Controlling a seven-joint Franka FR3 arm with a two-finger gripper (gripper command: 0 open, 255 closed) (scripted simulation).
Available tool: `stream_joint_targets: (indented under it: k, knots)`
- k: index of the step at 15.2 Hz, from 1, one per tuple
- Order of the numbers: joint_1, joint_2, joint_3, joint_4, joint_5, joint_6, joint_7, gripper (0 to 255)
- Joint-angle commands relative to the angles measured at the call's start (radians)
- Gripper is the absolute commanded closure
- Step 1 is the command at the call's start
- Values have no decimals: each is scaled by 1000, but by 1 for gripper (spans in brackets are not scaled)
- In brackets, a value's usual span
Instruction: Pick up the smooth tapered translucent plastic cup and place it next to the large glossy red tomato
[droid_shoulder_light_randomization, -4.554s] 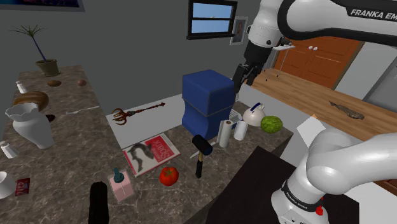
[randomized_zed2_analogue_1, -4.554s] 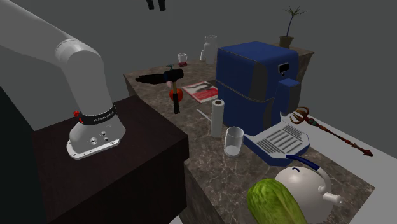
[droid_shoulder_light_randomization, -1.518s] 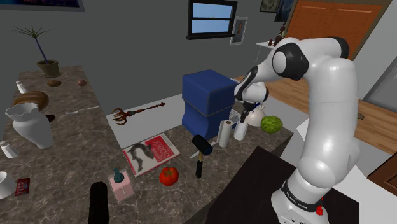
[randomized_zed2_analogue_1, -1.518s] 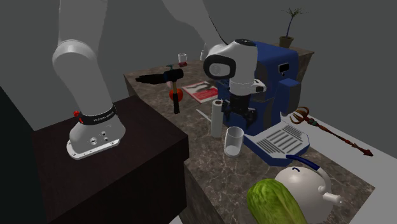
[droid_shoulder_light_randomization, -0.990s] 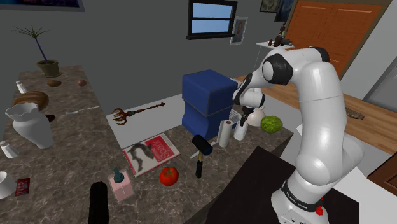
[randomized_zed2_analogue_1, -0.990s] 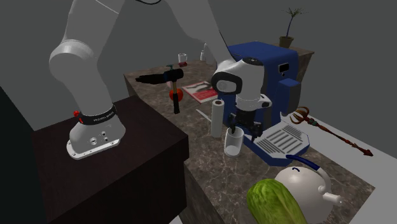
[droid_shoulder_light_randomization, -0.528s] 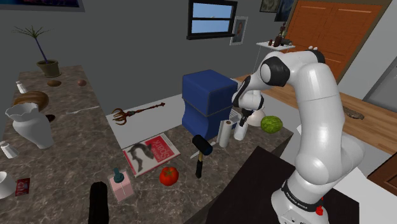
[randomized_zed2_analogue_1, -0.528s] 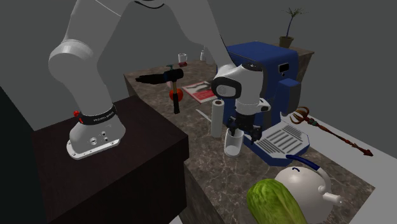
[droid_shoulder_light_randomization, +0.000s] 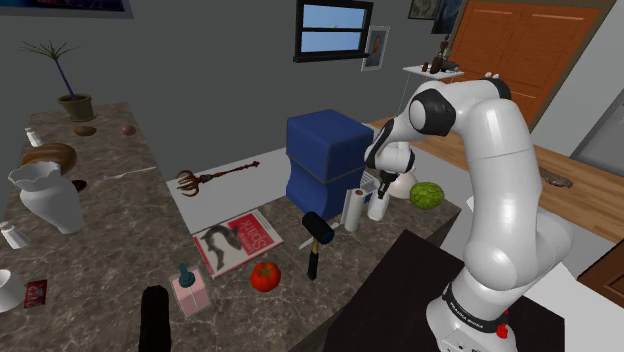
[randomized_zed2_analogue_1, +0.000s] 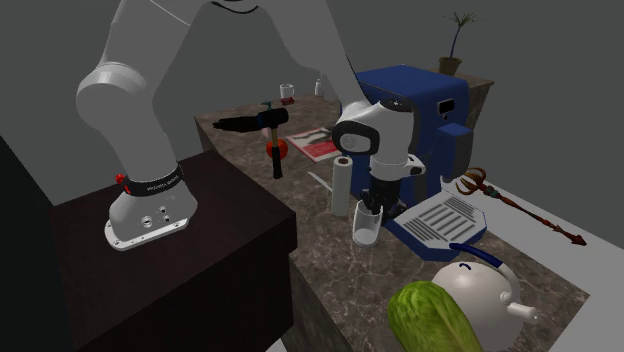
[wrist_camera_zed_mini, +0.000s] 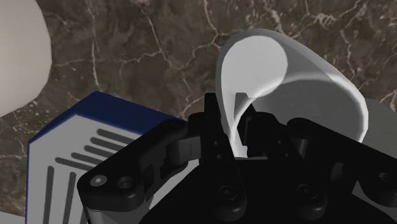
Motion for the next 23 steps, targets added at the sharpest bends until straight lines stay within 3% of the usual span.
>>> stream_joint_targets:
  k: [1,5,23]
  knots:
    - [0,0,0,0,0,1,0,255]
    - [0,0,0,0,0,1,0,255]
    - [95,-207,-124,-53,-124,-153,86,255]
